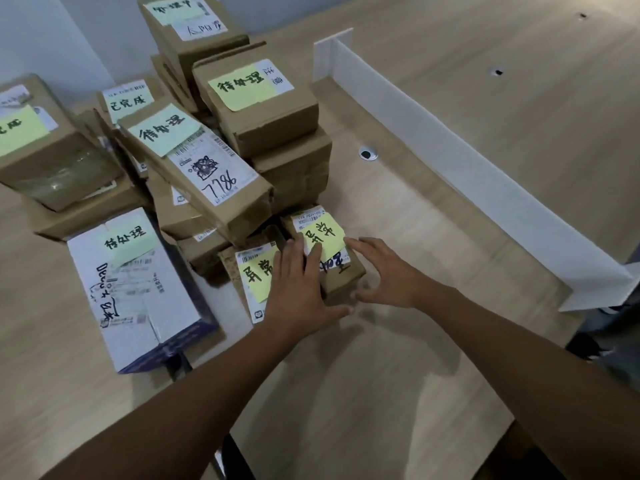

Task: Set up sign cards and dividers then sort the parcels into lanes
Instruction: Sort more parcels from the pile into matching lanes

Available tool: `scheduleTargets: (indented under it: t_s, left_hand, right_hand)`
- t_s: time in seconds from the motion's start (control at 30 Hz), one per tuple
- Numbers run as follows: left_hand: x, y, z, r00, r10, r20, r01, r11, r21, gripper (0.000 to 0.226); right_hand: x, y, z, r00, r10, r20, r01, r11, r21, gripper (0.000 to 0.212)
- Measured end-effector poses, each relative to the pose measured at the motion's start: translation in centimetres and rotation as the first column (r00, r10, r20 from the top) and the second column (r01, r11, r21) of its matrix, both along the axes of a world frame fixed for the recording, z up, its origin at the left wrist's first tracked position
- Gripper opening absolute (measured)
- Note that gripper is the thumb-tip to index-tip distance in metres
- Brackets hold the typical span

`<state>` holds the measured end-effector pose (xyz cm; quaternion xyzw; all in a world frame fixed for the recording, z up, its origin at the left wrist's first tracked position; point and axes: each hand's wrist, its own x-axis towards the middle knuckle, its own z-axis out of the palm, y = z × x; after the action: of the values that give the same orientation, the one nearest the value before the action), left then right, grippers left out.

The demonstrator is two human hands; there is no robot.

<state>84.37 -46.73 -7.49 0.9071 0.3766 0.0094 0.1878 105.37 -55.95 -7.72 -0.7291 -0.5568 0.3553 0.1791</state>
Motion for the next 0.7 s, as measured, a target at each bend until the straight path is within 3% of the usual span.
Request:
scheduleTargets:
  t_s: [0.1, 0.23, 0.5, 0.7]
  left_hand:
    - [0.6, -0.2, -0.6, 0.992, 0.029, -0.125, -0.015, 0.994, 0.109, 0.129]
    - [1.3, -0.7, -0.4, 0.985, 0.099, -0.142, -0.086, 0.992, 0.091, 0.118]
    - [2.3, -1.2, 0.0, 0.987, 0.147, -0.061, -0.147, 0.989, 0.002, 0.098]
    - [3.5, -2.5, 0.8, 0.999, 0.032, 0.017, -0.031, 0.995, -0.095, 0.093]
  right_hand:
    - [-0.1, 0.8, -0.9, 0.998, 0.037, -0.053, -0.037, 0.999, 0.008, 0.112]
    - [-0.4, 1.3, -1.5, 0.996, 0.01, -0.088, -0.006, 0.998, 0.055, 0.099]
    - [-0.8, 1.4, -1.1, 0.99, -0.015, -0.137, 0.024, 0.997, 0.067, 0.085]
    - [-1.7, -0.6, 0.3, 0.995, -0.012, -0.096, 0.026, 0.989, 0.146, 0.072]
